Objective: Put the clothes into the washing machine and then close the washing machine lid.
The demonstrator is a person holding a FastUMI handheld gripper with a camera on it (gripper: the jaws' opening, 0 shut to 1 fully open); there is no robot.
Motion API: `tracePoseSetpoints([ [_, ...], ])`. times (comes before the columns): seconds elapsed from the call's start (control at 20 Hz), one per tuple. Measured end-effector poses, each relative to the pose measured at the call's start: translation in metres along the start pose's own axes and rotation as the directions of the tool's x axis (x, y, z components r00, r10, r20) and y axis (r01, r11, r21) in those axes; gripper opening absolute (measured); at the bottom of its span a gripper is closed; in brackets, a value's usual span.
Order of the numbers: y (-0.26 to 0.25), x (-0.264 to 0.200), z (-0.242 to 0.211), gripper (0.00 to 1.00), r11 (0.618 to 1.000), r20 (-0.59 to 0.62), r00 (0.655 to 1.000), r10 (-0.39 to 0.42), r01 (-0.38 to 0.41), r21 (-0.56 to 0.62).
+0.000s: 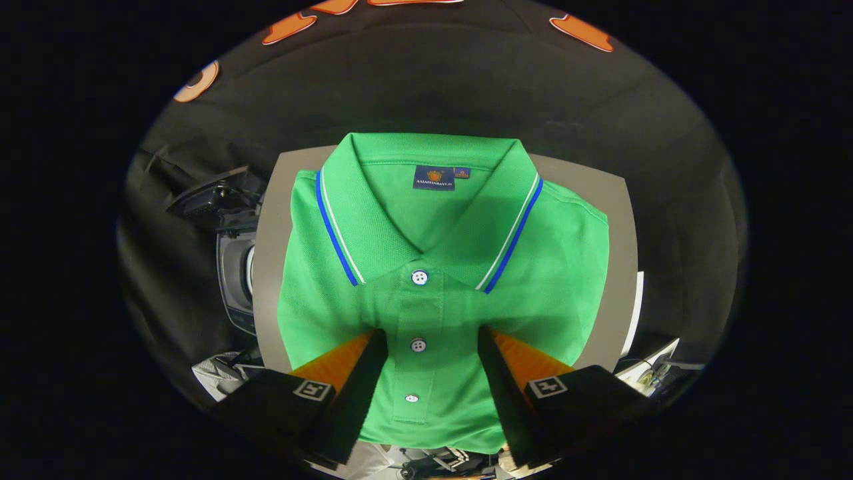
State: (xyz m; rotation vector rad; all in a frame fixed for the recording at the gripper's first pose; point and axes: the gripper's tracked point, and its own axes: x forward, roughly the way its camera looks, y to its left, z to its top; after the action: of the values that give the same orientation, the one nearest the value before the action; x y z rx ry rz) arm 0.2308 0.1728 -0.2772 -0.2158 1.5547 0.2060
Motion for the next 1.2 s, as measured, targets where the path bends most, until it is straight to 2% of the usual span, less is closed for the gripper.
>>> tracePoseSetpoints([
  [0.2, -0.008, 0.0, 0.004, 0.42, 1.0, 0.038, 0.999, -0.009, 0.009, -0.002],
  [0.35, -0.01, -0.001, 0.004, 0.16, 1.0, 0.146, 0.989, 0.013, -0.011, -0.019],
  [0.4, -0.01, -0.003, 0.003, 0.11, 0.999, 0.211, 0.977, 0.022, -0.016, -0.031],
  [0.45, -0.01, -0.004, 0.006, 0.11, 0.999, 0.287, 0.957, 0.028, -0.017, -0.04],
  [0.5, -0.01, -0.006, 0.008, 0.11, 0.999, 0.379, 0.925, 0.035, -0.025, -0.03],
  [0.55, -0.011, -0.007, 0.011, 0.11, 0.999, 0.471, 0.881, 0.045, -0.03, -0.038],
  [0.6, -0.013, -0.012, 0.016, 0.11, 0.999, 0.567, 0.822, 0.046, -0.034, -0.033],
  [0.7, -0.014, -0.018, 0.023, 0.11, 0.998, 0.736, 0.677, 0.013, -0.053, 0.03],
  [0.75, -0.014, -0.023, 0.028, 0.1, 0.998, 0.805, 0.594, -0.008, -0.05, 0.047],
  [0.85, -0.016, -0.02, 0.035, 0.1, 0.995, 0.888, 0.454, -0.07, -0.037, 0.097],
  [1.05, -0.012, -0.03, 0.033, 0.1, 0.979, 0.959, 0.257, -0.122, -0.126, 0.159],
  [1.2, -0.007, -0.049, 0.022, 0.1, 0.985, 0.98, 0.154, -0.124, -0.103, 0.141],
])
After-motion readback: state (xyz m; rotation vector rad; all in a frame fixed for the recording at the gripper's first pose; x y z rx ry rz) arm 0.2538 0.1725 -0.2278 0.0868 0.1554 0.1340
